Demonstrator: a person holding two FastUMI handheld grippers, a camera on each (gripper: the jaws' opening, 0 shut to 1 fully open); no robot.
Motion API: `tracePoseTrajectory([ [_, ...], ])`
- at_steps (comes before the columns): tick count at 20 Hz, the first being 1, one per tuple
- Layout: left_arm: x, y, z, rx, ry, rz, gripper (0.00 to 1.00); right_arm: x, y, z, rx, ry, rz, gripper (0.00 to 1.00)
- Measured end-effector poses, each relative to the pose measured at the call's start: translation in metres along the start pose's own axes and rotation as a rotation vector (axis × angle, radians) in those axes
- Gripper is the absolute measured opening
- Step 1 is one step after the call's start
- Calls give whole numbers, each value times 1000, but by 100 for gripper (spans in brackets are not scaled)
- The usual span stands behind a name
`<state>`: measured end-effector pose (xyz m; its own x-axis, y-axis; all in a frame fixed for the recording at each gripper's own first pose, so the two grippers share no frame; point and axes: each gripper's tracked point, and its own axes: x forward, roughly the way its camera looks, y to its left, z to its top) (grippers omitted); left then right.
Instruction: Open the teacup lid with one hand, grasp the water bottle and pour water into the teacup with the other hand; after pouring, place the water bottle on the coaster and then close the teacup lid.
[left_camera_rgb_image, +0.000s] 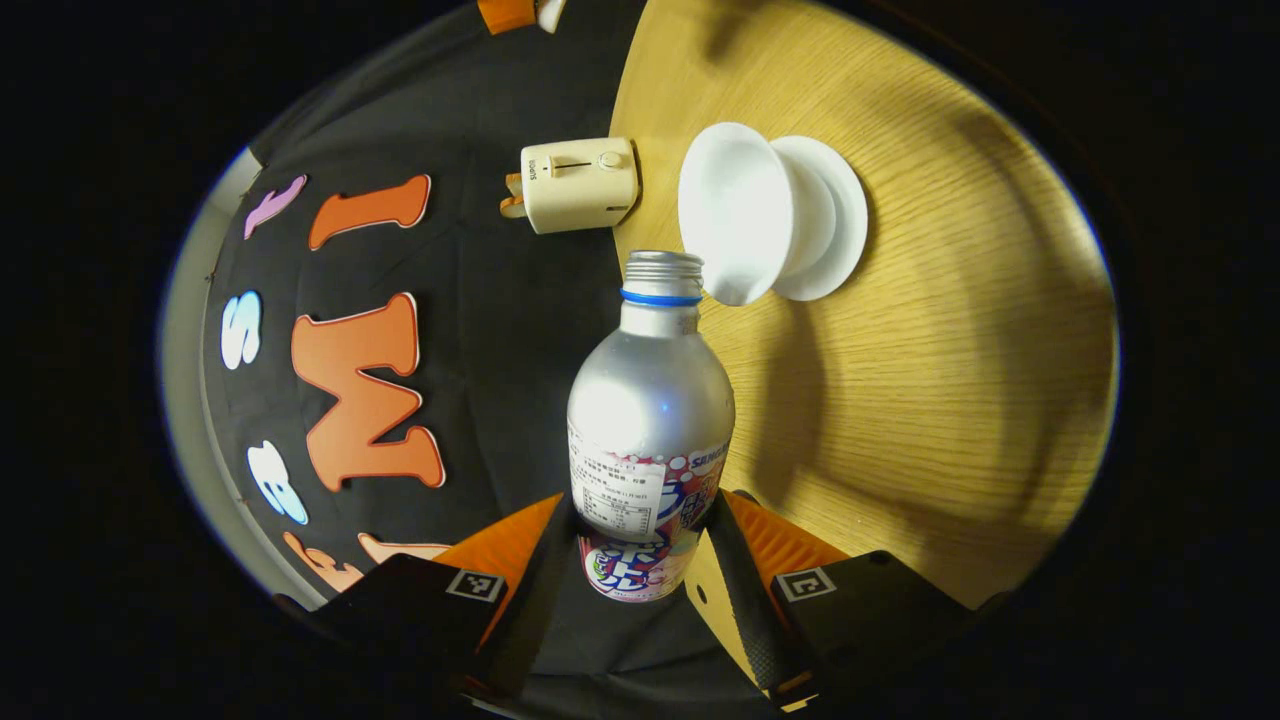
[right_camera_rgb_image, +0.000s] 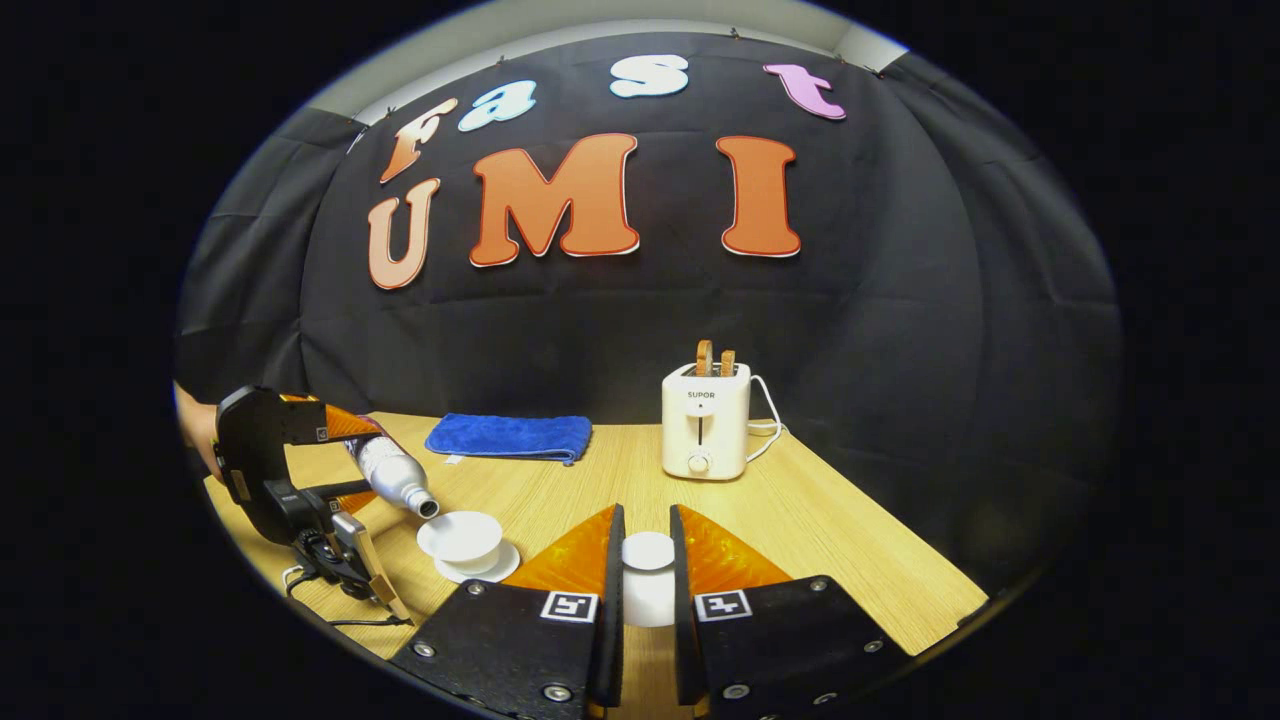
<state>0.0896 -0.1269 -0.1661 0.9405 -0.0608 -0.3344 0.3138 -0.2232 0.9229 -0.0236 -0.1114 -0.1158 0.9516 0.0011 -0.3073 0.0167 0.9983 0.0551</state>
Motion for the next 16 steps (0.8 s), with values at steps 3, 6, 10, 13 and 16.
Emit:
tracePoseTrajectory([
  [3,1,4,1,31,-2,1,83,-1,0,-2,1,2,3,21],
  [6,2,7,0,59,2,3,83,-2,-1,-3,-1,4,9,21],
  [10,4,22,-6,93,14,24,83,-2,1,-4,-2,3,13,21],
  [13,4,32,-11,116,22,40,83,-2,6,-3,-2,-1,25,21],
  [16,2,39,-14,133,29,52,83,-2,8,-2,-6,-5,29,21],
])
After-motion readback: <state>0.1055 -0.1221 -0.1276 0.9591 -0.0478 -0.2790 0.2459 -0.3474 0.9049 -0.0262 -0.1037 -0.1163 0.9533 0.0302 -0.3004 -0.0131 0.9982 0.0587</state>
